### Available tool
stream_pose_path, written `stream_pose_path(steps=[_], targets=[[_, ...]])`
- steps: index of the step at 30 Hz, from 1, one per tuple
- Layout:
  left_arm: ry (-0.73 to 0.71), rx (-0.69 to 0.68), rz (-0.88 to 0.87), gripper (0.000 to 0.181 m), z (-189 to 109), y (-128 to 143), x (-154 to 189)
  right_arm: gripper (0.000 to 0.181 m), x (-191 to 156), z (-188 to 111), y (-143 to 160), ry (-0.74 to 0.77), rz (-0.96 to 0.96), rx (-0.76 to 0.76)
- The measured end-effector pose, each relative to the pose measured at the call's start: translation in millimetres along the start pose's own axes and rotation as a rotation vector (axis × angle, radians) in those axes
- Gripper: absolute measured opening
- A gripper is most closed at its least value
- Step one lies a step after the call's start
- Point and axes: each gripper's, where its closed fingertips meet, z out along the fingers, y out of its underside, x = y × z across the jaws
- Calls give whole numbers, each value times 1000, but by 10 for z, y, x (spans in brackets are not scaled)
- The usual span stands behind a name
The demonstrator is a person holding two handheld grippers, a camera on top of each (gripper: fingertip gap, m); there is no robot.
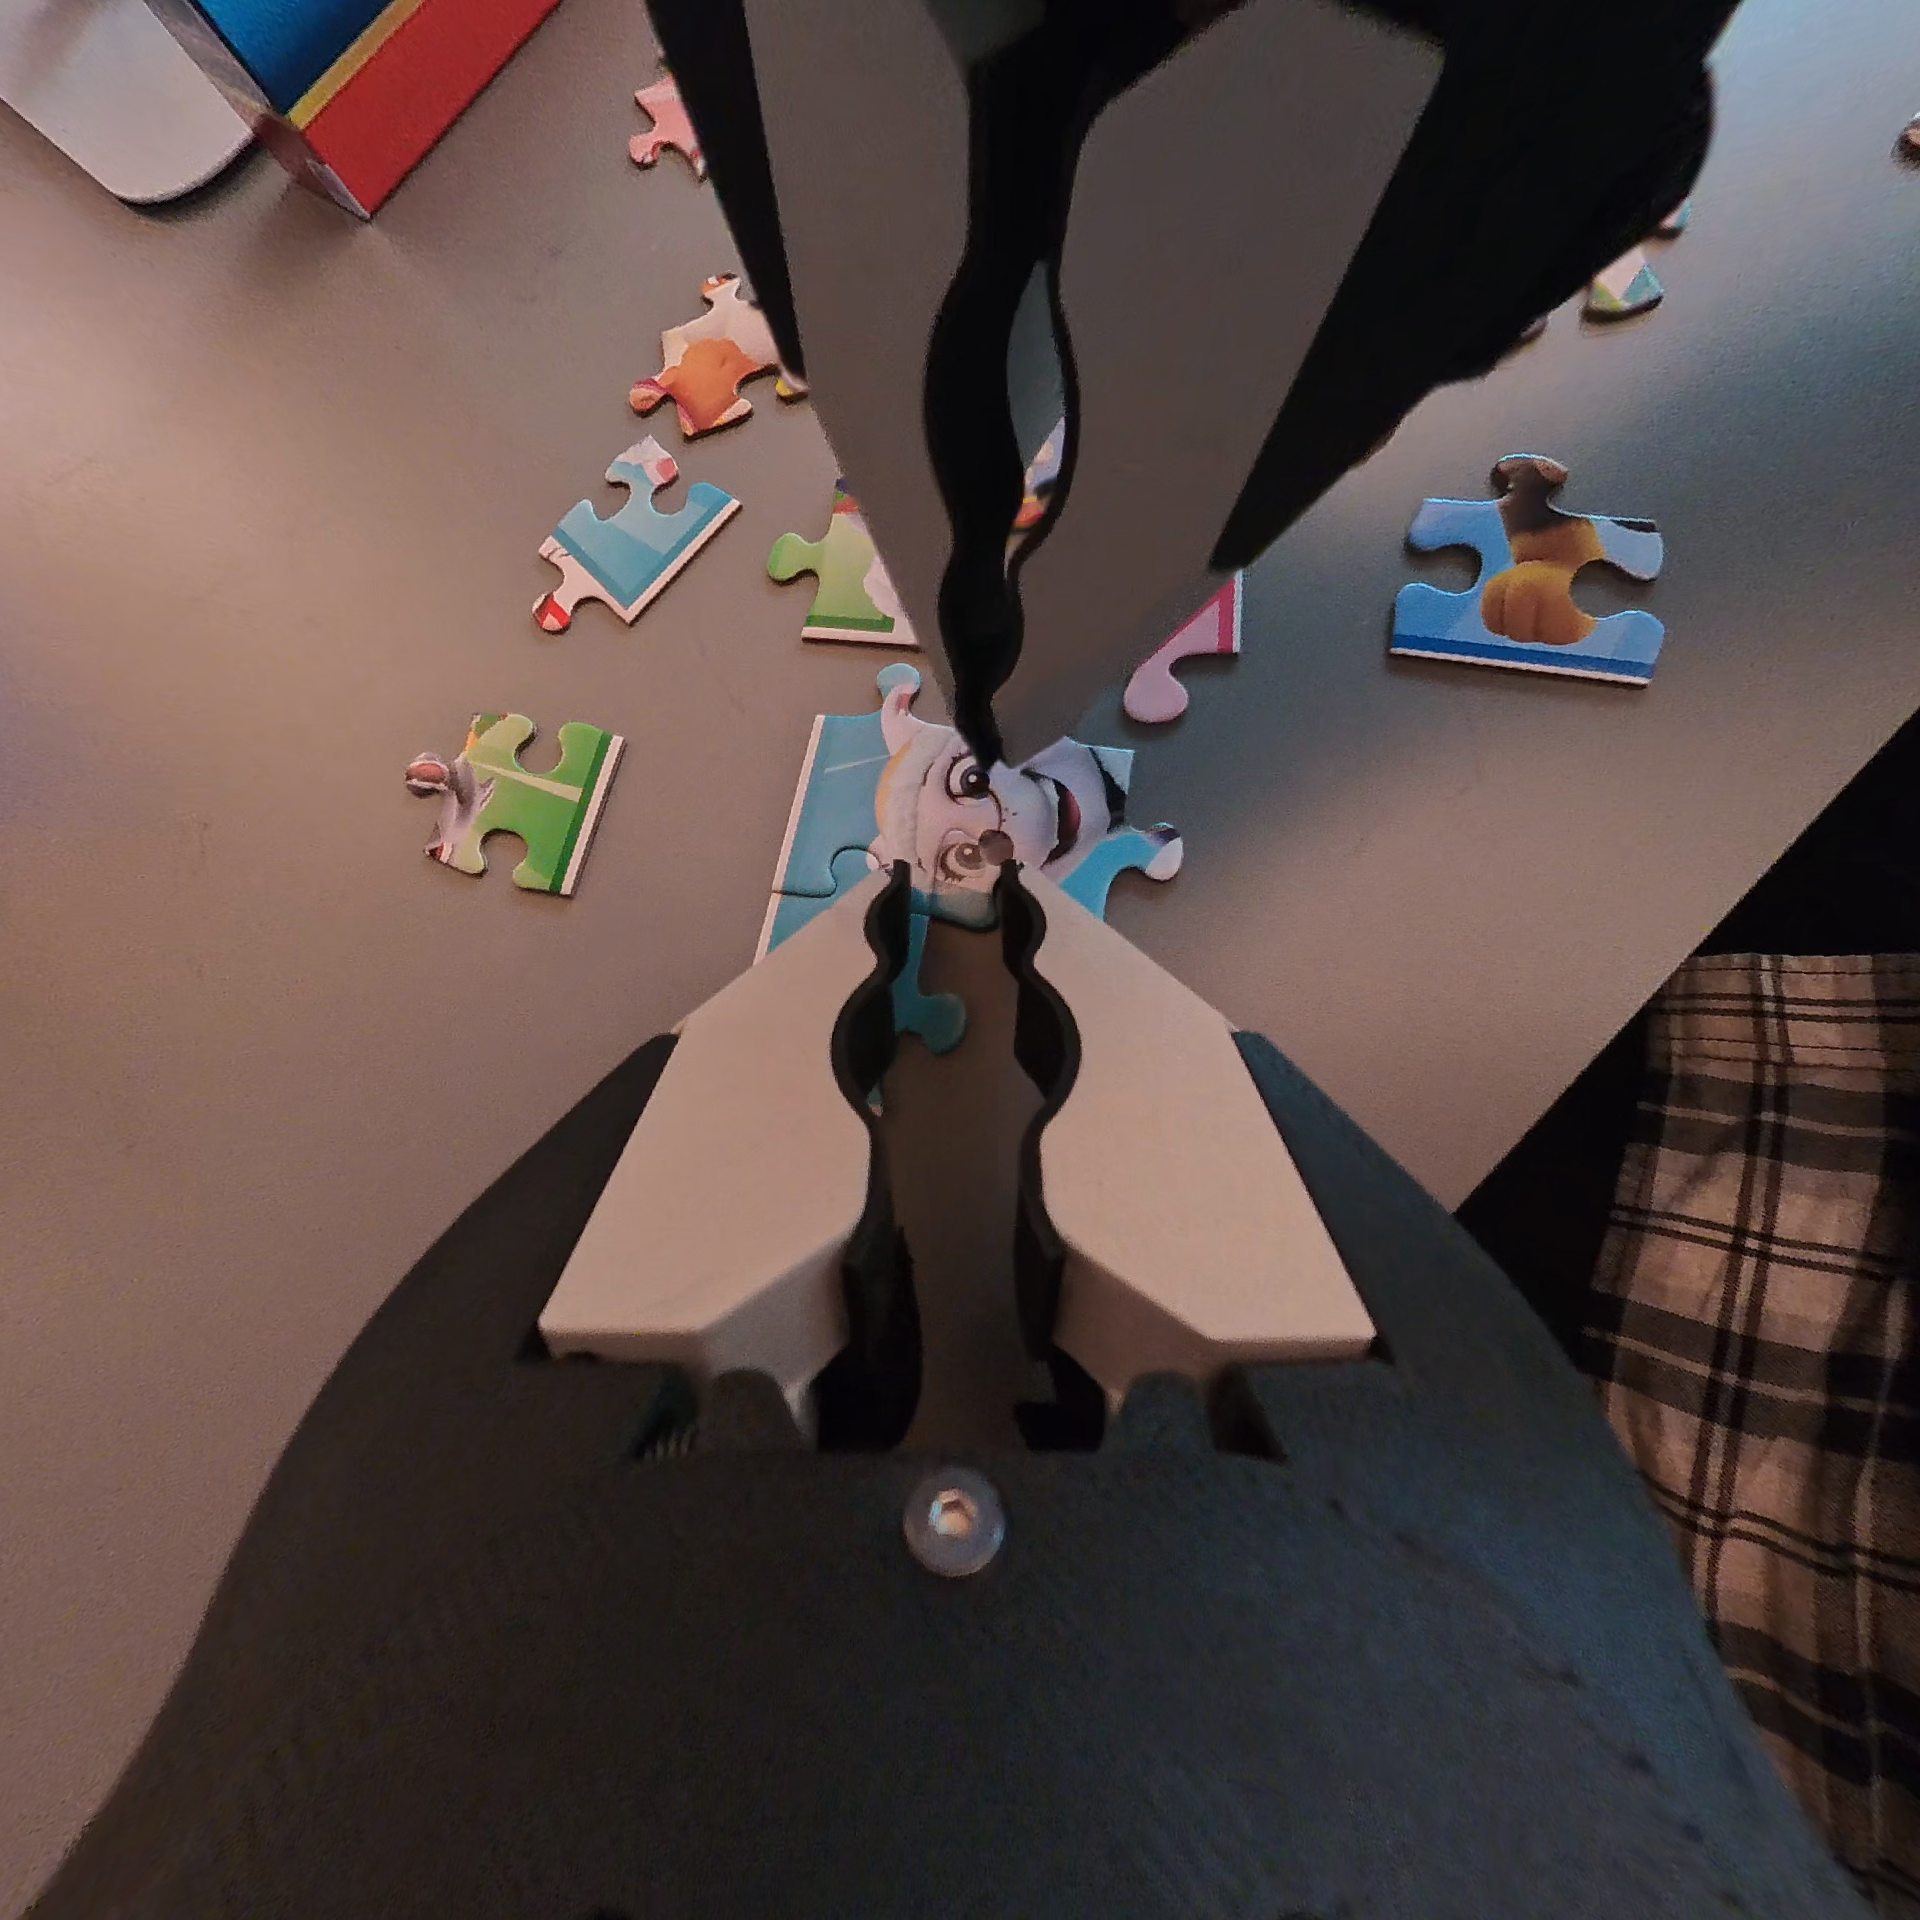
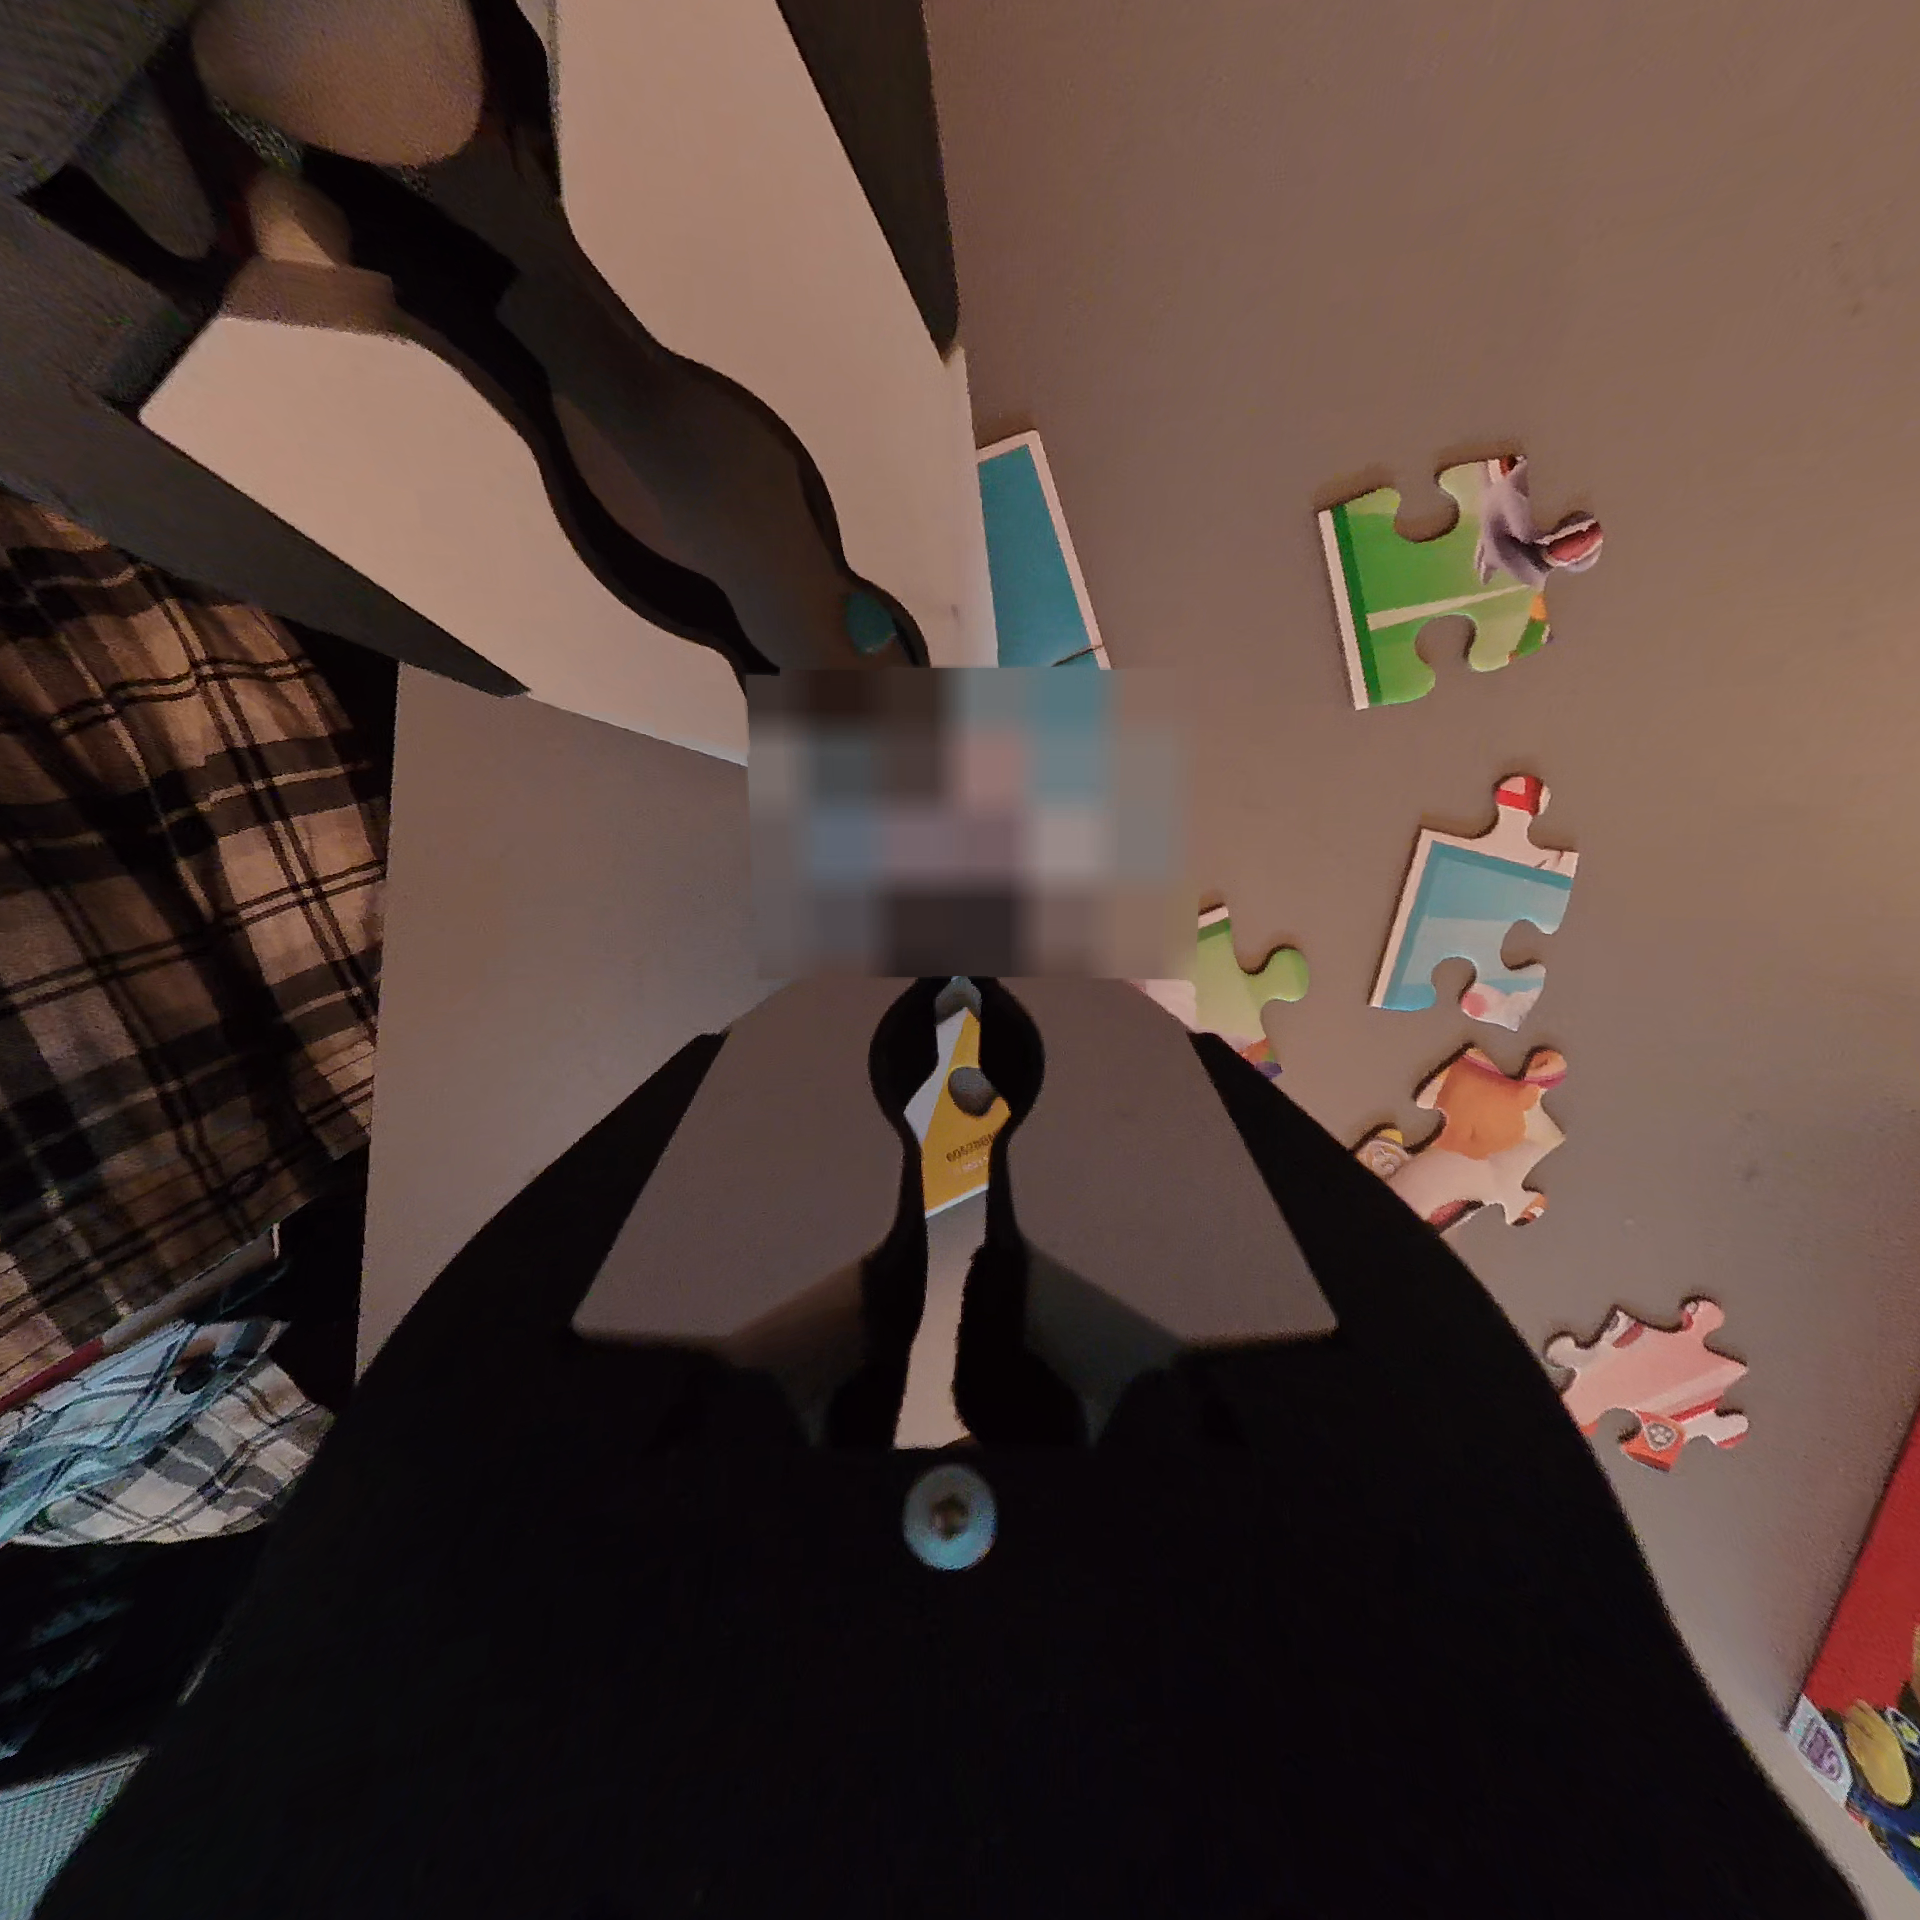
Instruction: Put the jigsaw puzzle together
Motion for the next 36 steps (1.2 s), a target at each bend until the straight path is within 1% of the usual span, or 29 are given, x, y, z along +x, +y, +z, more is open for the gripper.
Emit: stream_pose_path(steps=[2, 6, 10, 13, 14, 15, 18, 20, 23, 24, 27, 28, 29, 36], targets=[[-3, -2, 14, 18, -7, -1, 3, 0, -10, 43, -5, -13, 6, 3], [27, 4, 25, 9, -7, 2, 66, 0, -20, 47, -2, -43, 28, 5], [37, -9, 25, 9, -28, 20, 53, 0, -11, 40, -4, -49, 46, 8], [31, 27, -16, 11, -116, 15, -13, 0, 25, -66, -49, -58, 100, 92], [23, 24, -25, 13, -140, 40, -42, 0, 59, -118, -26, -40, 114, 105], [21, 21, -30, 14, -161, 59, -59, 3, 90, -164, 20, -19, 120, 106], [30, 34, -48, 17, -206, 68, -76, 27, 58, -250, 183, 1, 124, 106], [33, 27, -55, 20, -202, 89, -84, 43, 6, -236, 298, -6, 128, 89], [27, 0, -51, 23, -159, 136, -84, 48, -47, -130, 417, -16, 112, 59], [27, 0, -51, 23, -151, 135, -73, 48, -45, -105, 428, -10, 104, 63], [35, 6, -53, 22, -141, 122, -20, 36, -18, -116, 441, -1, 108, 80], [35, 7, -54, 22, -142, 120, -9, 23, -19, -119, 447, -1, 105, 85], [34, 10, -56, 22, -144, 116, -3, 21, -24, -121, 452, -2, 105, 94], [29, 17, -63, 22, -149, 102, -8, 20, -71, -171, 575, 21, 107, 83]])
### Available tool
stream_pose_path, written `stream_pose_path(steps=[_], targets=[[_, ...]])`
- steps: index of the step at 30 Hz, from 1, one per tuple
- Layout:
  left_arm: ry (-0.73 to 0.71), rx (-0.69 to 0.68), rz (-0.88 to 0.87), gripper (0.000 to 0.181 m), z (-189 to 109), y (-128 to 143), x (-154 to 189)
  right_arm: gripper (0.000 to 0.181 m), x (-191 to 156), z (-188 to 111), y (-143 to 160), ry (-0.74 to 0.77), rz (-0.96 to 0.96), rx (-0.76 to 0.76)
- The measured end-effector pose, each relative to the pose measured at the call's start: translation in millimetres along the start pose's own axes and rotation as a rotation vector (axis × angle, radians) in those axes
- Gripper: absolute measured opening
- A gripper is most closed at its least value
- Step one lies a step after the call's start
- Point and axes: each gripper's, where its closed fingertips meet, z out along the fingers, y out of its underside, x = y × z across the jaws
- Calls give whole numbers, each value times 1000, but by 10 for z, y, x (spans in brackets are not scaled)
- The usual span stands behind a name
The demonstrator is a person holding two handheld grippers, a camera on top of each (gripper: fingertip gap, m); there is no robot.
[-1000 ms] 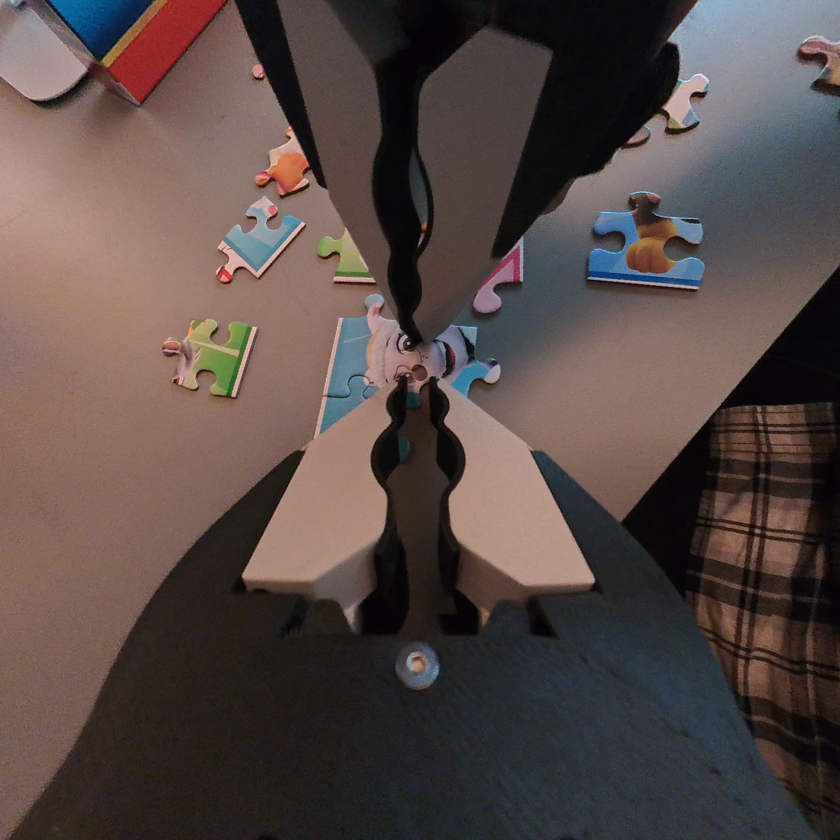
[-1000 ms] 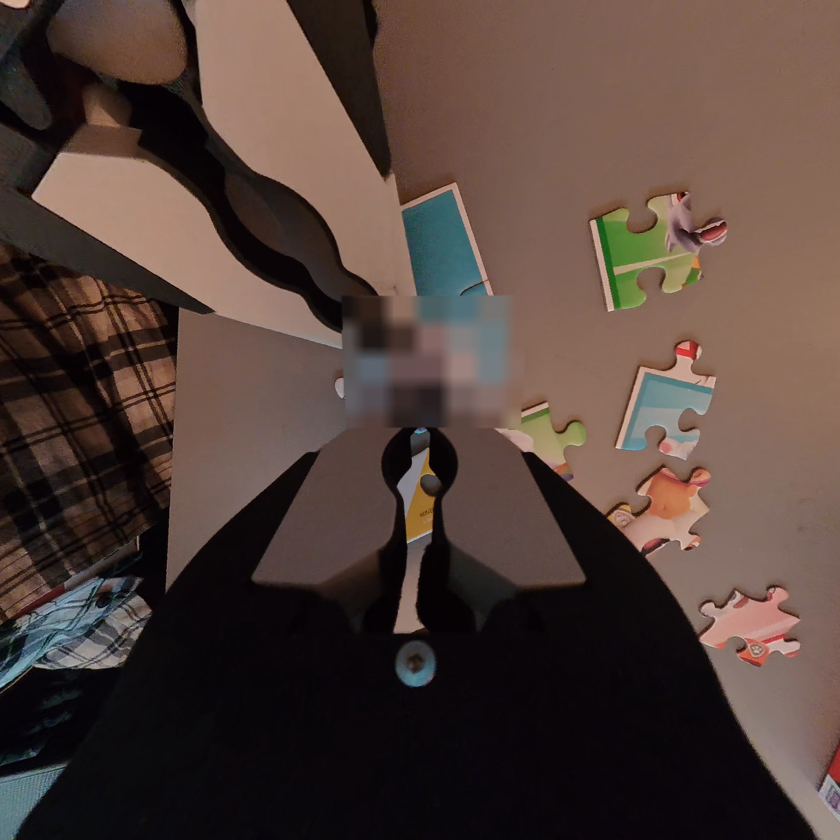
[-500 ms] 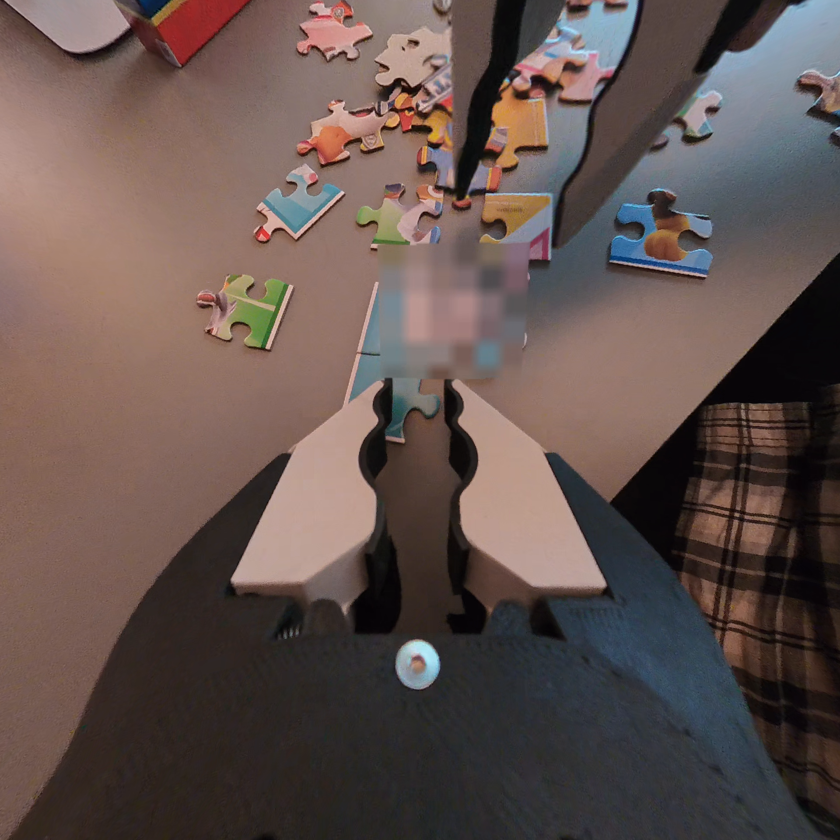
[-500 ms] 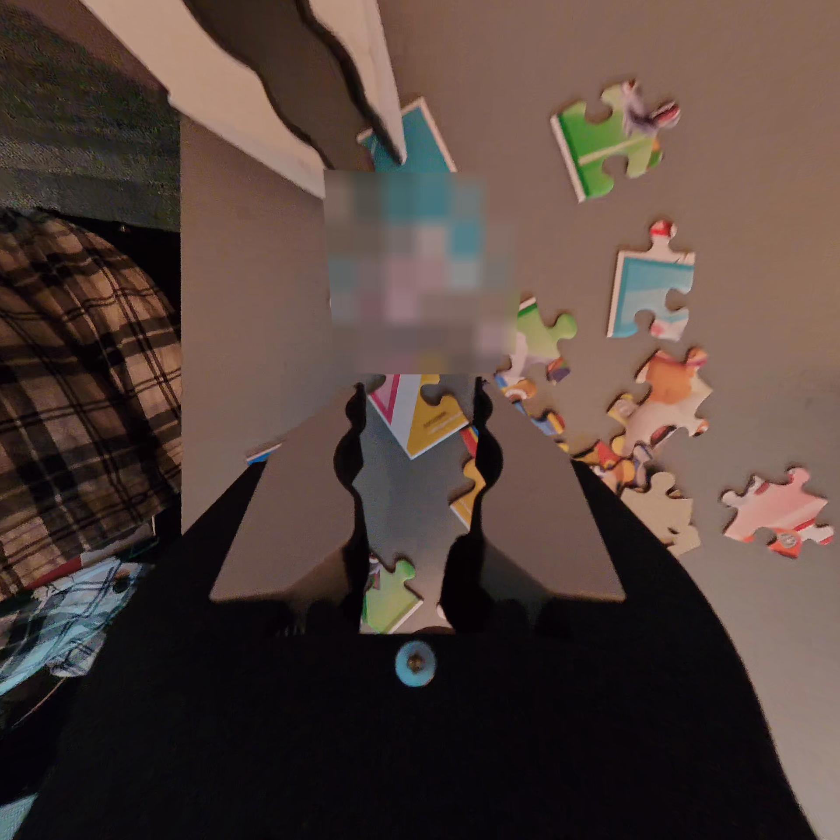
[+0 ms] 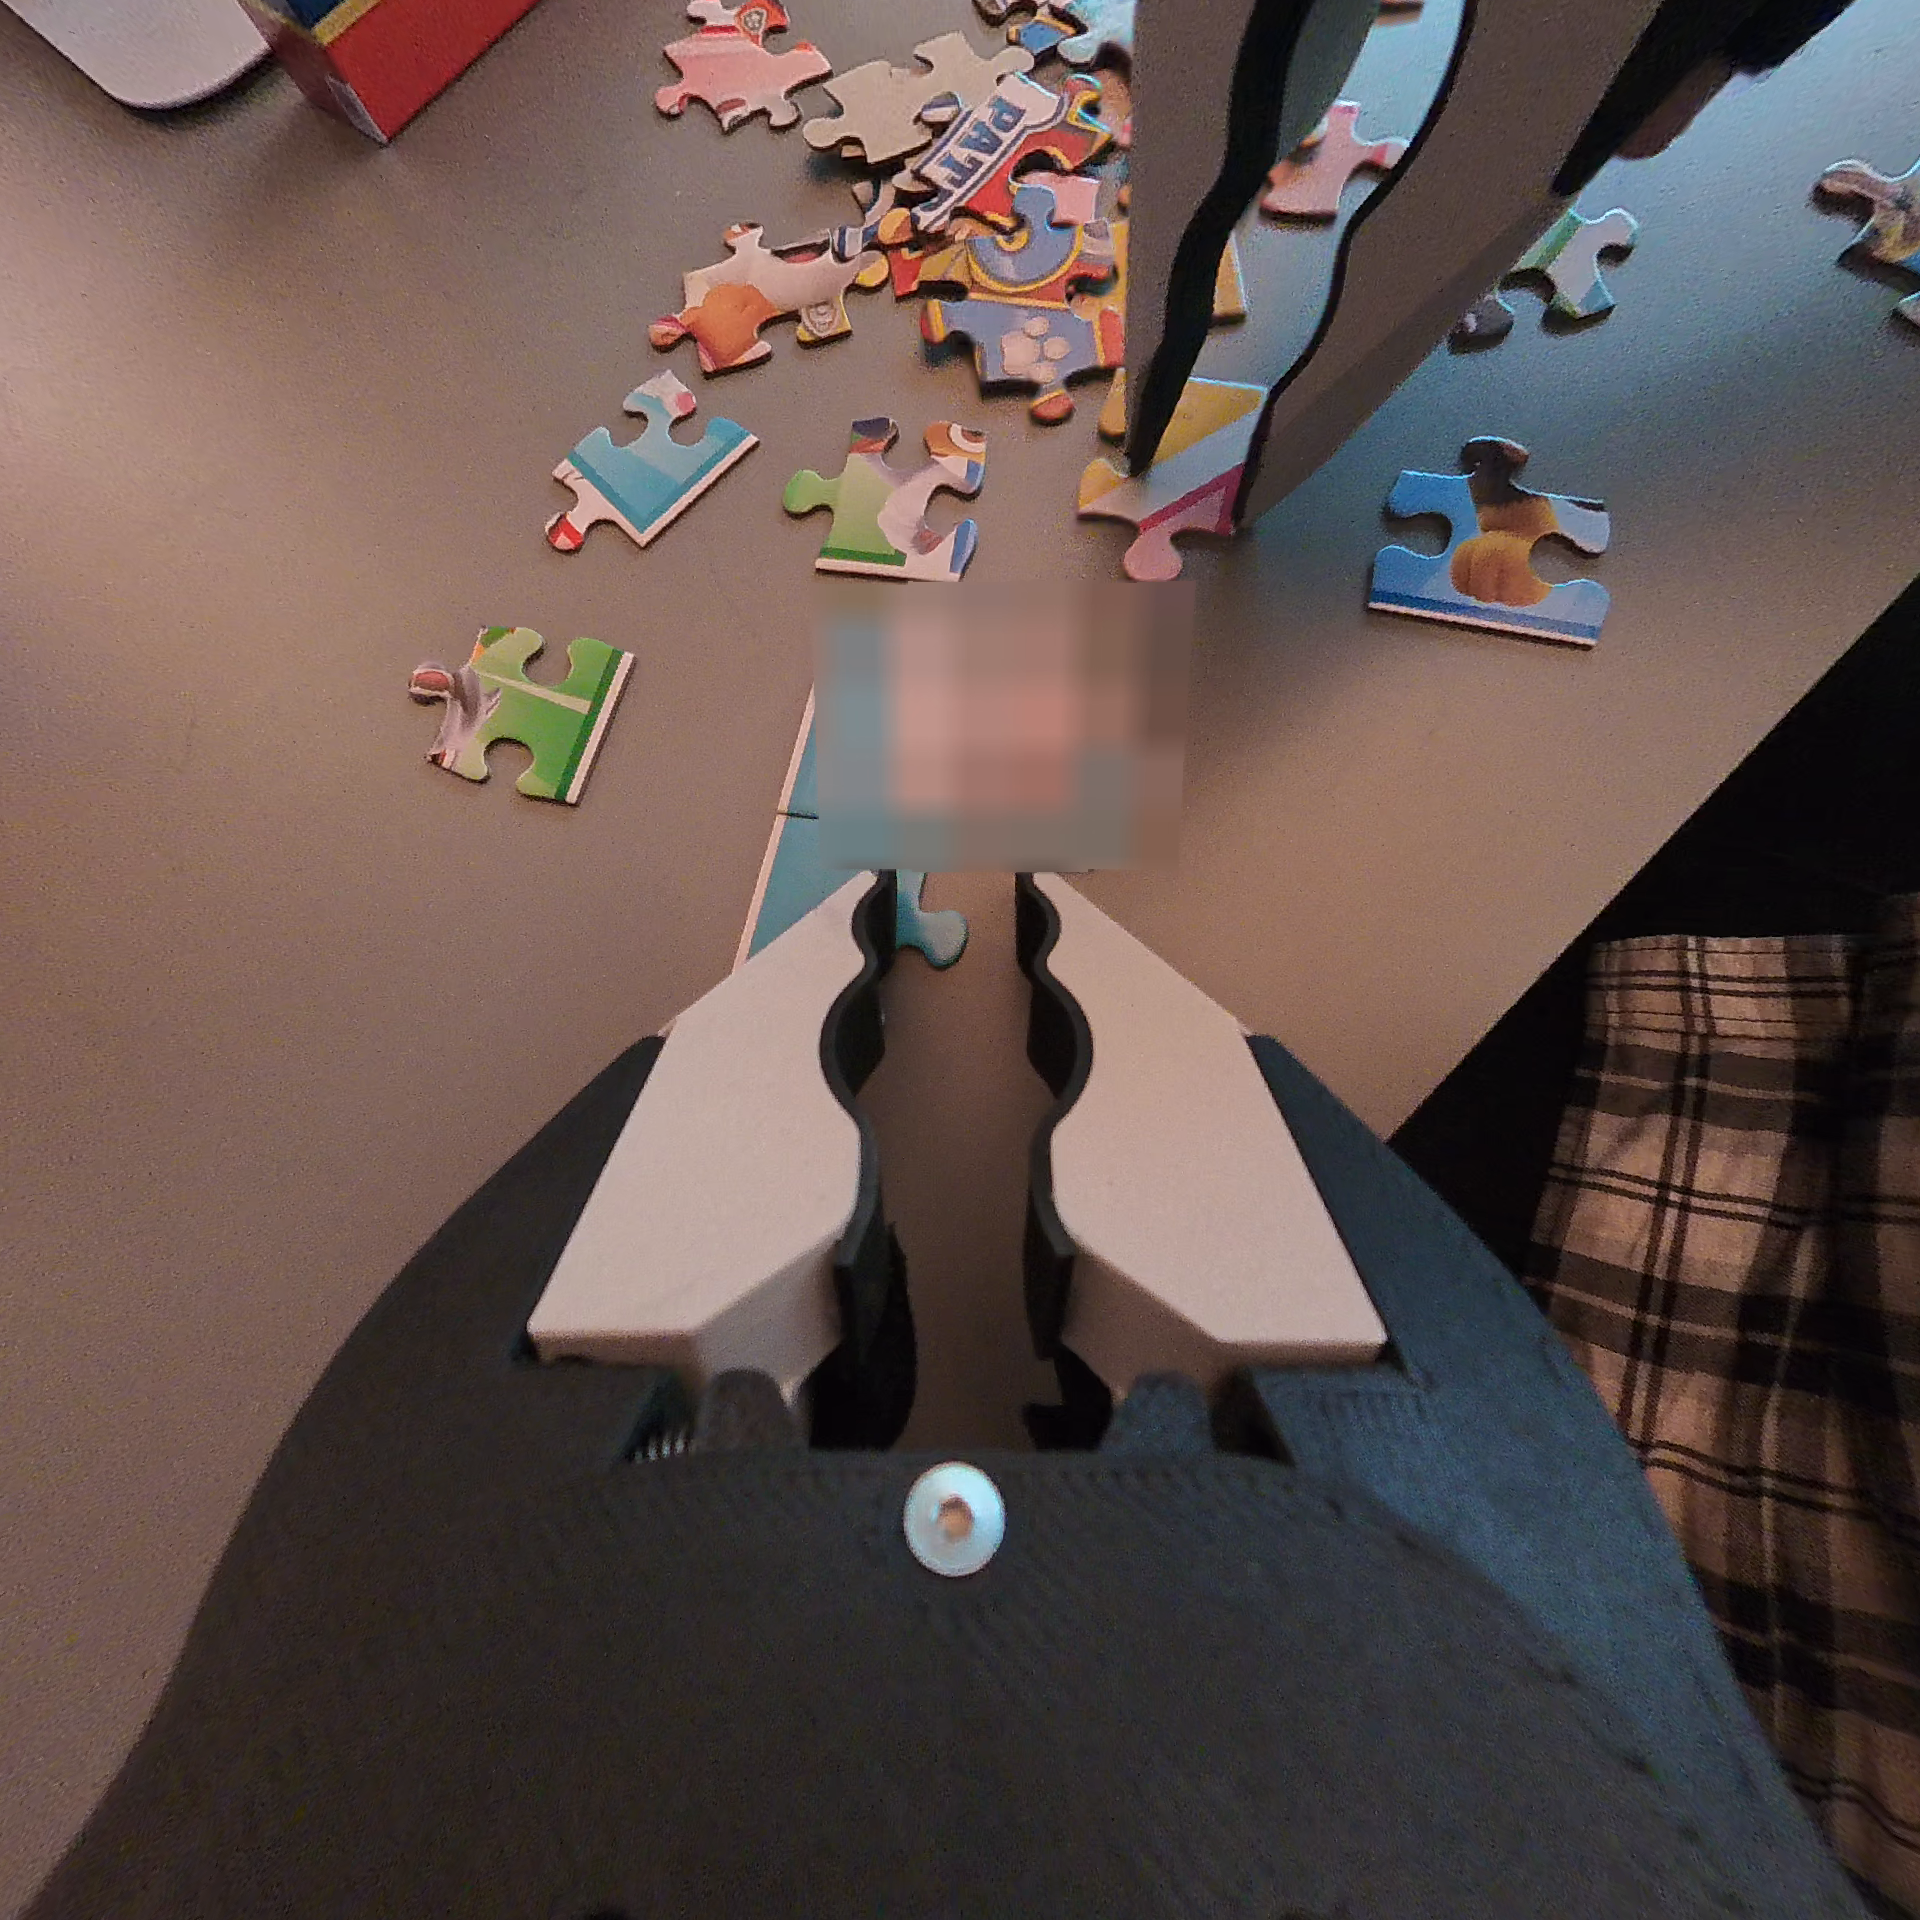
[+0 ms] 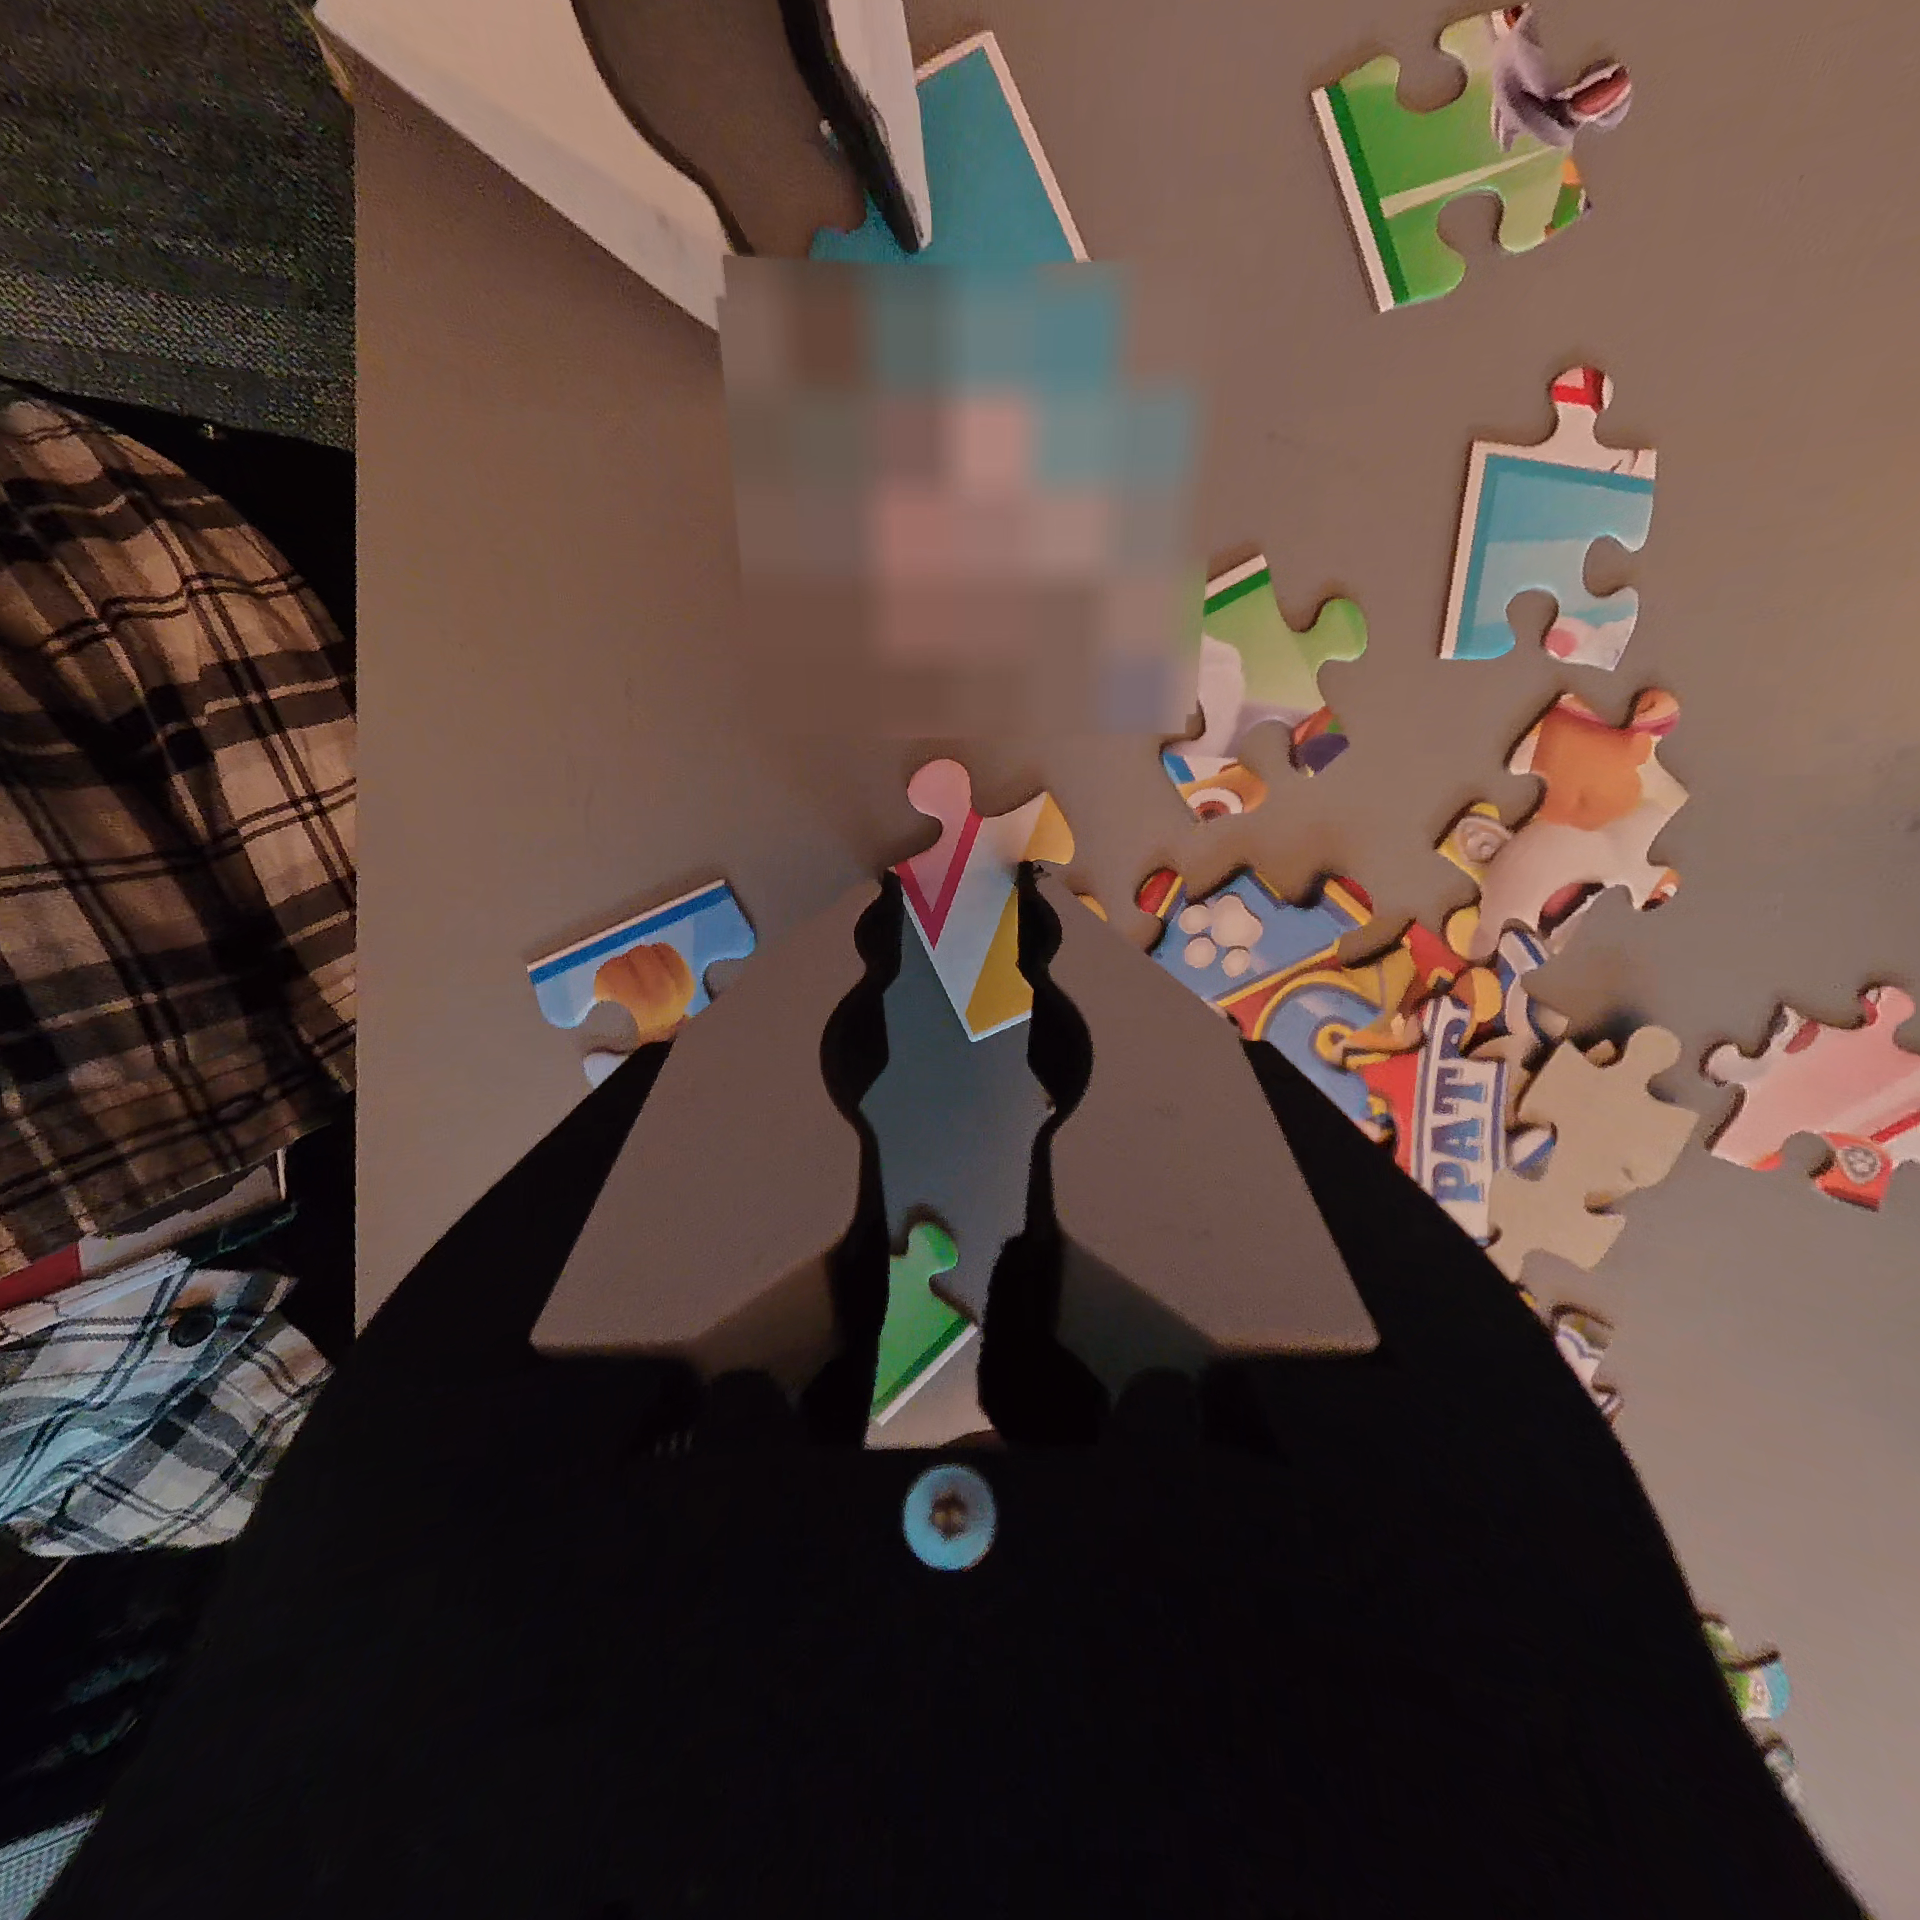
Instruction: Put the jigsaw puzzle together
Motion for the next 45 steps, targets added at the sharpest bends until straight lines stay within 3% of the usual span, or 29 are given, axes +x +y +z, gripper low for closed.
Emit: stream_pose_path(steps=[13, 23, 27, 37, 45], targets=[[-34, 33, -58, 22, -46, 33, -128, 20, 34, -211, 429, 57, 67, -37], [-65, 58, -107, 23, -289, 148, -271, 19, 0, -375, 448, 12, 174, 97], [-49, 59, -81, 24, -255, 151, -221, 20, 68, -506, 551, 36, 240, 132], [-35, 36, -58, 24, -91, 121, -234, 20, 234, -657, 1076, 138, 346, 16], [-73, 28, -78, 23, -108, 121, -371, 36, 206, -665, 1118, 99, 382, 47]])
